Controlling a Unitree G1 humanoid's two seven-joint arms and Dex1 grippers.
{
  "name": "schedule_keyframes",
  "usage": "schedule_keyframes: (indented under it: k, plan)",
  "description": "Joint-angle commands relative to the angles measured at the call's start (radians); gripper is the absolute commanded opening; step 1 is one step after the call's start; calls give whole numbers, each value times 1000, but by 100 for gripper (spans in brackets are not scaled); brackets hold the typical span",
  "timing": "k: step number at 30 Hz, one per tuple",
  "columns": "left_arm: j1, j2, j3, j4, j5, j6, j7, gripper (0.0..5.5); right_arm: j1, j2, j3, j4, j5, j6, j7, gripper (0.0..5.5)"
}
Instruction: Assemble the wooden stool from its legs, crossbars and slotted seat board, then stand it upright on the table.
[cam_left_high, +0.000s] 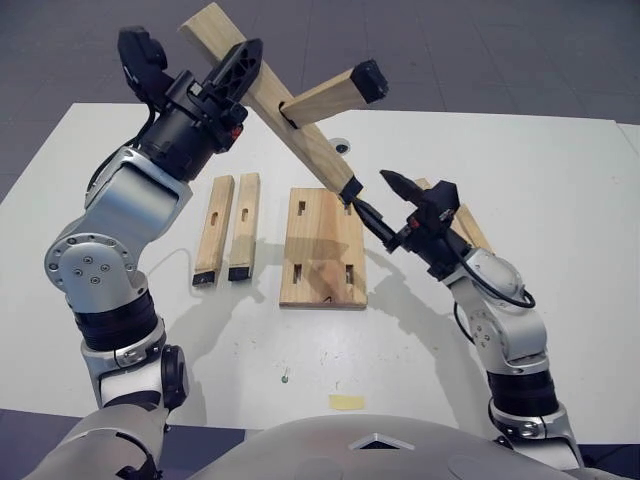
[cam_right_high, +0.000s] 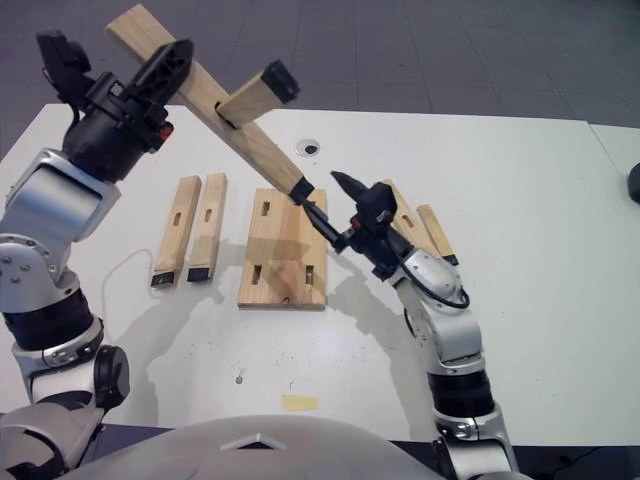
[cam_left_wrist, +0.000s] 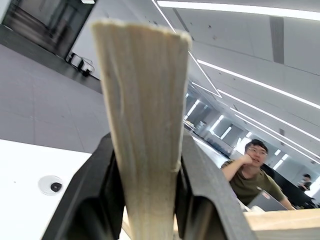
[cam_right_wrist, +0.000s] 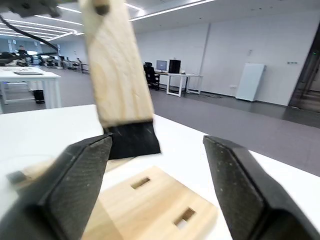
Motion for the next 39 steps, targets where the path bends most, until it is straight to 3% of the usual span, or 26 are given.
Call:
schedule_keyframes:
  k: [1, 4, 8, 15, 21, 24, 32, 39]
  plan:
    - [106, 55, 66, -62, -4, -7, -21, 104, 67, -153, -24, 32, -69, 67, 47, 419]
    - [183, 107, 131, -80, -24, -6, -67, 104, 106, -253, 7, 76, -150, 57, 96, 474]
    - [279, 155, 158, -102, -53, 14, -154, 104, 113, -287, 97, 66, -179, 66, 174, 537]
    - [311, 203, 157, -80, -32, 6, -200, 104, 93, -249, 234, 19, -165, 95, 251, 540]
    - [257, 213, 125, -14, 47, -4, -231, 104, 8, -145, 307, 60, -190, 81, 221, 540]
    - [291, 226, 141, -17, 62, 7, -261, 104, -8, -103, 293, 73, -187, 76, 188, 540]
    - [484, 256, 287, -107, -9, 10, -258, 104, 70, -132, 177, 47, -167, 59, 141, 540]
    - [532, 148, 232, -58, 50, -47, -254, 104, 86, -126, 131, 42, -169, 62, 105, 540]
